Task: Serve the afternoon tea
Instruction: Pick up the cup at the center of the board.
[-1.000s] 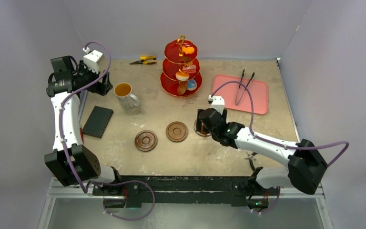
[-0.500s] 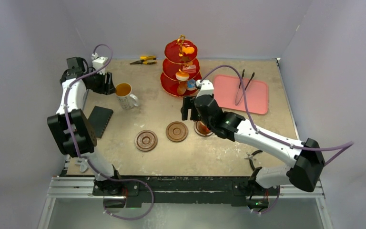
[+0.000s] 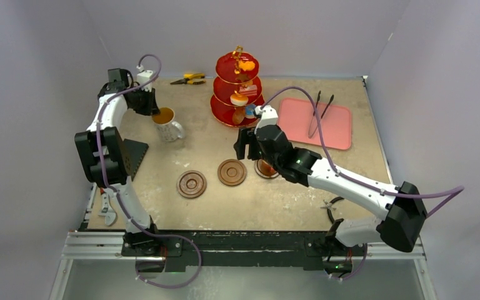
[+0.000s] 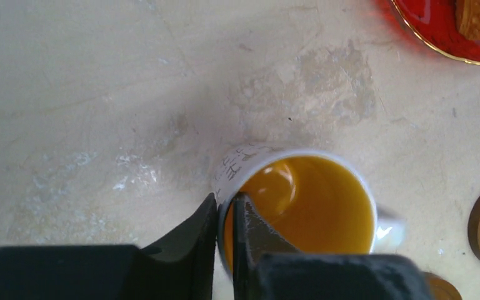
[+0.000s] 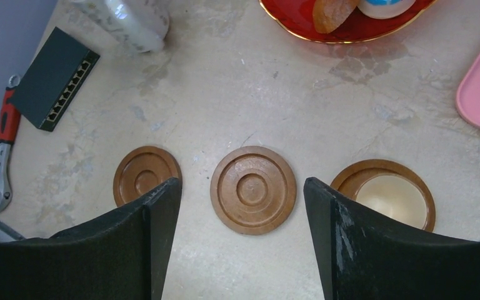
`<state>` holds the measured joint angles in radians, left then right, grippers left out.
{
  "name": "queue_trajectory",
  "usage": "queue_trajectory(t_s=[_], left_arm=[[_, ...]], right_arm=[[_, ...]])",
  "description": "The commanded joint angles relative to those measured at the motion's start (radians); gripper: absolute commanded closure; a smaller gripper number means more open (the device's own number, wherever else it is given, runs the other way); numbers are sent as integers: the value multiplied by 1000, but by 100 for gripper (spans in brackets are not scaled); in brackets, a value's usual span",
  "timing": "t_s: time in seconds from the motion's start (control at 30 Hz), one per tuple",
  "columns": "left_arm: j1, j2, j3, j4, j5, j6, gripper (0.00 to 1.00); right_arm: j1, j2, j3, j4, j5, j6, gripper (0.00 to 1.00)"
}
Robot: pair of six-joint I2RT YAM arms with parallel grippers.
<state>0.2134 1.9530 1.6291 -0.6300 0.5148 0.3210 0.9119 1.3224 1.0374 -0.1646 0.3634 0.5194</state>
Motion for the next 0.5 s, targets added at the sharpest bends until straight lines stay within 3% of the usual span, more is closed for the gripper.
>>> queue_trajectory(t_s=[0.0, 0.3, 0.47], left_arm=[[-4, 41, 16, -7, 32, -34, 99], [-106, -159, -102, -46, 56, -34, 100], [-188, -254, -109, -123, 34, -22, 100]], right_arm=[[4, -13, 11, 37, -36, -18, 23], [4, 159, 171, 54, -348, -250, 14], [5, 296, 353, -39, -443, -446, 15]])
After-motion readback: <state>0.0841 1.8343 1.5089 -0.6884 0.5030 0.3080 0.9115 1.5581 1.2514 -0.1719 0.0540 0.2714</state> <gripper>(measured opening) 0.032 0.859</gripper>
